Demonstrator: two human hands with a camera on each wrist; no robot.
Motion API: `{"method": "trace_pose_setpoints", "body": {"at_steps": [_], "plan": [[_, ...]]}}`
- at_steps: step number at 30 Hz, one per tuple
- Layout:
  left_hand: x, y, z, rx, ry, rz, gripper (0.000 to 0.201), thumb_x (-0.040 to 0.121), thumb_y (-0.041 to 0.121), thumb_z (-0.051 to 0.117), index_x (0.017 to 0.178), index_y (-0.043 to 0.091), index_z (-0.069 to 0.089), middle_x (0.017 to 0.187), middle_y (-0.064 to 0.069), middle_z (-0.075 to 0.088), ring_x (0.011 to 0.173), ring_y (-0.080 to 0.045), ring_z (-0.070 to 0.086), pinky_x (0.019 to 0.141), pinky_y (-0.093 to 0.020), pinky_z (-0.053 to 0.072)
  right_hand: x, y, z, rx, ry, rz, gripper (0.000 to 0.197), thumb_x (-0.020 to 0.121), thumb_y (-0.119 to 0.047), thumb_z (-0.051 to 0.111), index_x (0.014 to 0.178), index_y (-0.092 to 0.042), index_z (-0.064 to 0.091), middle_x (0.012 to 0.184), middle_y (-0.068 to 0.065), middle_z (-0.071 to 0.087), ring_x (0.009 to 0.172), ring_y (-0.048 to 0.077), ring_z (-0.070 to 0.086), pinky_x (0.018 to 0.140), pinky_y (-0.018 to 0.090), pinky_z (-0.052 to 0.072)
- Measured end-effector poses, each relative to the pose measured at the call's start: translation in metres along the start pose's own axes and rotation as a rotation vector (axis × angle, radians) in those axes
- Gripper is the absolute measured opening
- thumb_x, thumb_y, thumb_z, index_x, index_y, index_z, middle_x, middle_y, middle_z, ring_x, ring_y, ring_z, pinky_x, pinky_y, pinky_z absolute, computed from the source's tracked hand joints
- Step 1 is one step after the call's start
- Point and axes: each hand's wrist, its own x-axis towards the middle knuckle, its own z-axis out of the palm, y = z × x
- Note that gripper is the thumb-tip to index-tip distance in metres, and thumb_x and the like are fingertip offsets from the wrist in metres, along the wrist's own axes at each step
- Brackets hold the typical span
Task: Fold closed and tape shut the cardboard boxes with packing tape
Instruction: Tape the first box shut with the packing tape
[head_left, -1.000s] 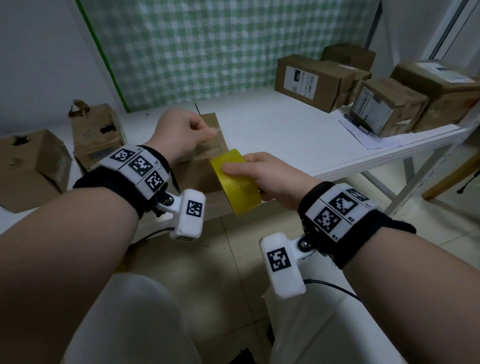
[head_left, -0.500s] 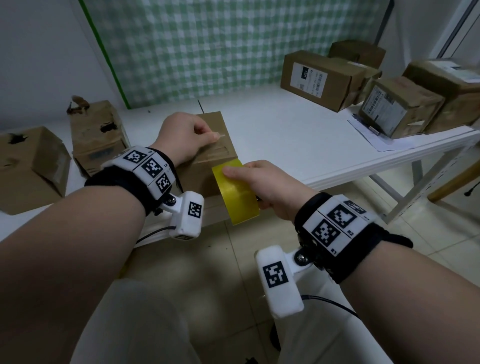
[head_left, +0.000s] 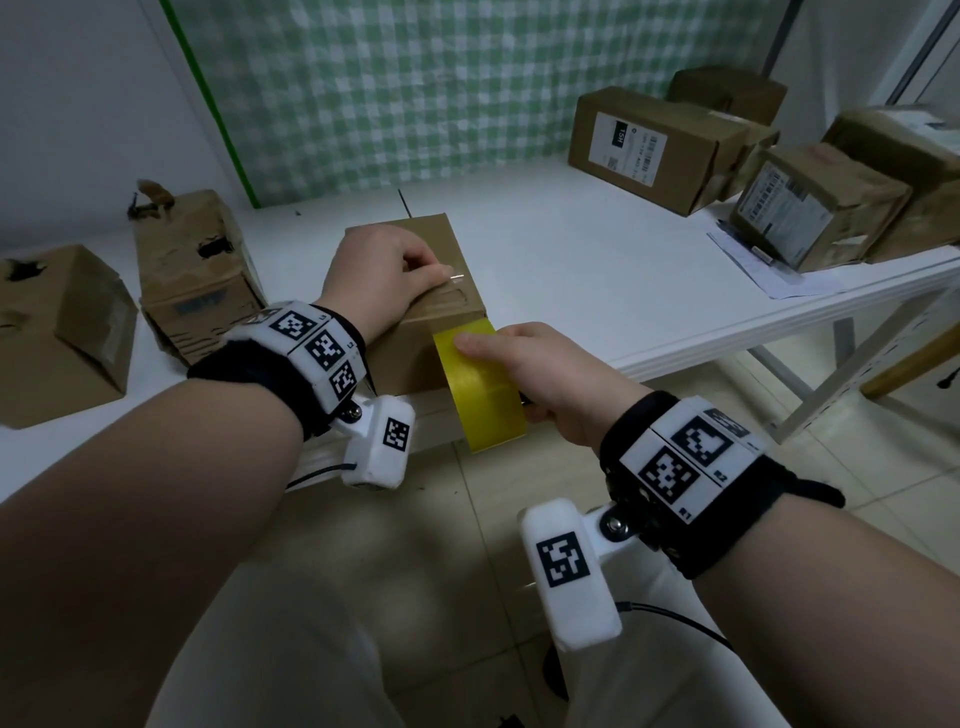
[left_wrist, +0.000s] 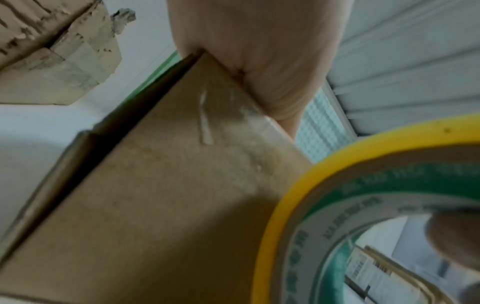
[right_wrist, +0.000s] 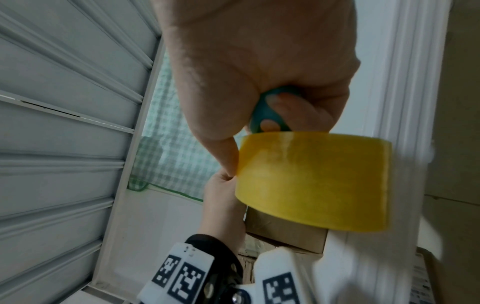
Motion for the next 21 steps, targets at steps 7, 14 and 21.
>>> {"method": "trace_pose_setpoints", "body": {"at_steps": [7, 14, 21], "plan": [[0.001, -0.008, 0.001, 0.120, -0.037, -0.100, 0.040, 0.080, 0.048, 0.065, 0.112, 0.025, 0.054, 0.110, -0.001, 0.056, 0.103, -0.022, 0.052, 0.089, -0.043, 0.045, -0.001, 0.000, 0.001, 0.043, -0.016, 0.016, 0.019, 0.089, -0.036, 0.061, 0.092, -0.017, 0.058, 0.084, 0.002, 0.058, 0.074, 0.018, 0.057, 0.067, 0.030, 0.044], [-0.006, 0.009, -0.008, 0.062, -0.113, 0.133, 0.030, 0.091, 0.007, 0.050, 0.116, 0.014, 0.067, 0.120, -0.004, 0.064, 0.114, -0.019, 0.054, 0.091, -0.019, 0.035, -0.001, 0.001, -0.001, 0.052, -0.019, 0.023, 0.017, 0.089, -0.034, 0.061, 0.085, -0.018, 0.056, 0.076, -0.001, 0.056, 0.064, 0.014, 0.054, 0.056, 0.023, 0.041], [-0.023, 0.005, -0.019, 0.335, -0.725, 0.277, 0.075, 0.088, 0.025, 0.043, 0.151, 0.023, 0.003, 0.158, 0.007, -0.004, 0.144, -0.007, -0.002, 0.116, -0.038, -0.001, 0.001, 0.002, -0.003, 0.064, -0.041, 0.003, 0.018, 0.090, -0.035, 0.060, 0.090, -0.017, 0.060, 0.074, -0.002, 0.058, 0.057, 0.008, 0.055, 0.046, 0.013, 0.040]]}}
